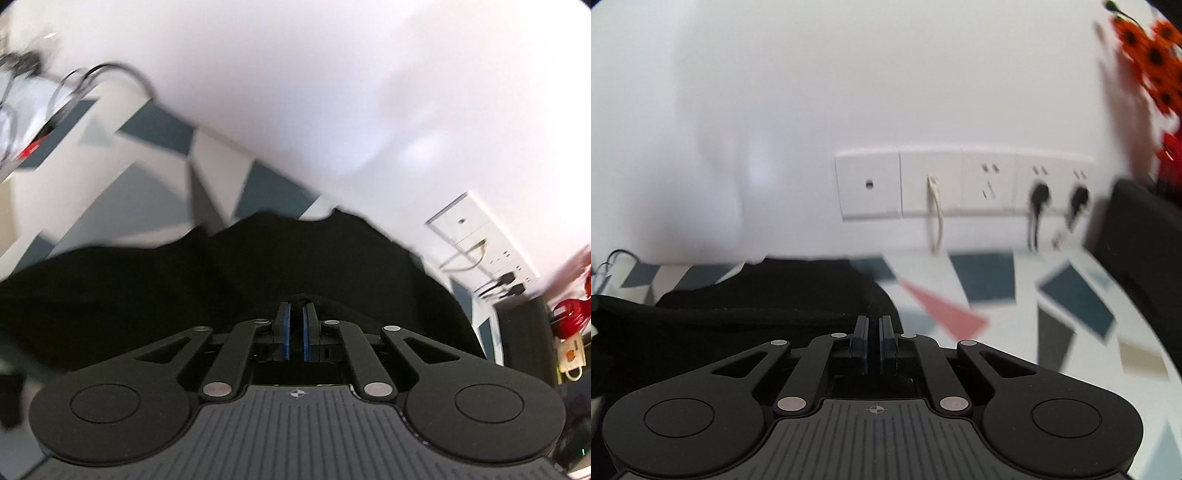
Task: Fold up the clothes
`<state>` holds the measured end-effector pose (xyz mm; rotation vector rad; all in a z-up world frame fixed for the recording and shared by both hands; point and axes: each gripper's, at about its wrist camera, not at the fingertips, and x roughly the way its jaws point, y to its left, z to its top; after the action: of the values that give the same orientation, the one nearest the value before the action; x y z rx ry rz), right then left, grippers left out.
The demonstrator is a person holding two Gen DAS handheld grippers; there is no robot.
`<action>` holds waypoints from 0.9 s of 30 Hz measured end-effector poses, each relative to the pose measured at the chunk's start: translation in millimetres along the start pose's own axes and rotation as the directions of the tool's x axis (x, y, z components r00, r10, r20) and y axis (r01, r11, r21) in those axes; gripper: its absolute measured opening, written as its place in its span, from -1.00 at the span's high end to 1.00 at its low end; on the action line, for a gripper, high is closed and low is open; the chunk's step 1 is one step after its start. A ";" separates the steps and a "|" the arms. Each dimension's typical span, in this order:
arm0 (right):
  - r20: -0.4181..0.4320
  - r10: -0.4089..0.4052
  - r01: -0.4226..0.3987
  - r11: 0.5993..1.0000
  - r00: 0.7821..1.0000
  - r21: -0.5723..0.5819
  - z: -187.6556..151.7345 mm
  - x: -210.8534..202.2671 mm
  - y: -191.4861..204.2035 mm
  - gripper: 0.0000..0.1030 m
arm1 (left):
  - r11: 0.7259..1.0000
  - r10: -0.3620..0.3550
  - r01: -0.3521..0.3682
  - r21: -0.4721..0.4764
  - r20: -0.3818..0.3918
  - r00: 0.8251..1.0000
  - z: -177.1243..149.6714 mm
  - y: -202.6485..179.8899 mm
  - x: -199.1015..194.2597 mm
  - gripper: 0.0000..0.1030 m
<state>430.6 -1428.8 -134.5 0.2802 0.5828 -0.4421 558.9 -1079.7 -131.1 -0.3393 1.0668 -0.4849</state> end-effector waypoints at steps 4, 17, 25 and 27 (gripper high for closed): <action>-0.186 0.003 -0.014 0.998 0.983 -0.055 -54.7 -16.7 9.4 0.87 | 0.996 0.060 -0.050 0.076 -0.124 0.990 -37.0 12.8 -0.4 0.87; -0.107 0.101 -0.102 0.995 0.989 -0.008 -8.1 4.7 18.5 0.43 | 0.997 0.080 -0.077 0.021 -0.237 0.968 -65.3 37.0 -13.8 0.69; -0.225 0.089 -0.091 0.996 0.970 0.000 -0.9 51.4 22.7 0.39 | 0.989 0.142 -0.148 -0.016 -0.191 0.971 -66.1 46.5 -19.8 0.08; -0.247 0.071 -0.065 0.997 0.966 0.035 -8.8 57.4 19.0 0.39 | 0.988 0.138 -0.149 -0.050 -0.178 0.974 -62.9 48.8 -12.5 0.08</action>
<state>478.4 -1427.5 -172.7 0.3832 0.8101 -0.3503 508.1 -1033.9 -173.8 -0.2762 1.2692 -0.3569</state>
